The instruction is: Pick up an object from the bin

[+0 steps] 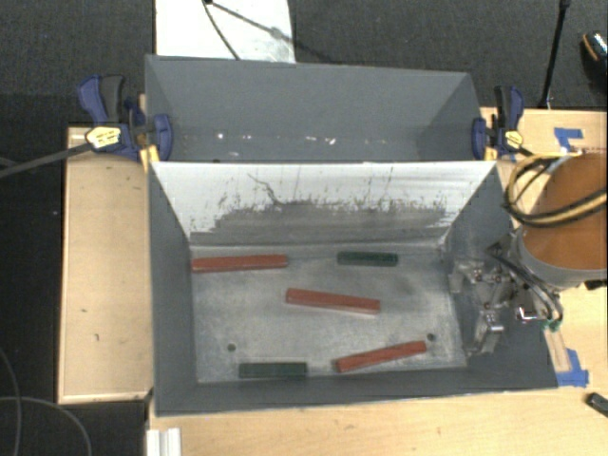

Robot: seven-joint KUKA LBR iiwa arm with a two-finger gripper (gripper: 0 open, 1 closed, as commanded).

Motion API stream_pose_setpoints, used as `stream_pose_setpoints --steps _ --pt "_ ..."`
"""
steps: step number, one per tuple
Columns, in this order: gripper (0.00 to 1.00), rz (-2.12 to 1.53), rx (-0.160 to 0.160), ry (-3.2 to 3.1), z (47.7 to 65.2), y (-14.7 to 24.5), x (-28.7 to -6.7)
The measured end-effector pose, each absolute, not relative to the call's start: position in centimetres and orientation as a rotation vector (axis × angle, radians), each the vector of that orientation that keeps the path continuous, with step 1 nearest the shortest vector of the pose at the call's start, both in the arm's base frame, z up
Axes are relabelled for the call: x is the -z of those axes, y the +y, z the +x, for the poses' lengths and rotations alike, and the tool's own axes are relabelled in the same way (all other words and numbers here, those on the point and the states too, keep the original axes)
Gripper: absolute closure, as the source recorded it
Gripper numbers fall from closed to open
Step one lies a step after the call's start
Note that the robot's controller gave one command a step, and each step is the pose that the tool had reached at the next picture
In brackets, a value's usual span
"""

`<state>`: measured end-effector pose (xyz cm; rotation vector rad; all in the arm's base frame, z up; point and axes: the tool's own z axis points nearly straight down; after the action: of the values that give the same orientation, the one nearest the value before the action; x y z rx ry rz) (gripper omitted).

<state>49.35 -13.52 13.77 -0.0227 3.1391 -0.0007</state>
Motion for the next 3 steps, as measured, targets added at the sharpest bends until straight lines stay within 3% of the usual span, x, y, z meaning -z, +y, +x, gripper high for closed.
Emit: stream_pose_setpoints --steps 1,2,3 --pt "0.0 -0.166 -0.001 3.134 48.8 -10.2 -6.9" --pt "0.0 -0.664 0.002 3.064 52.7 -10.6 -9.5" --pt "1.0 -0.665 0.001 3.066 52.6 -10.6 -9.4"
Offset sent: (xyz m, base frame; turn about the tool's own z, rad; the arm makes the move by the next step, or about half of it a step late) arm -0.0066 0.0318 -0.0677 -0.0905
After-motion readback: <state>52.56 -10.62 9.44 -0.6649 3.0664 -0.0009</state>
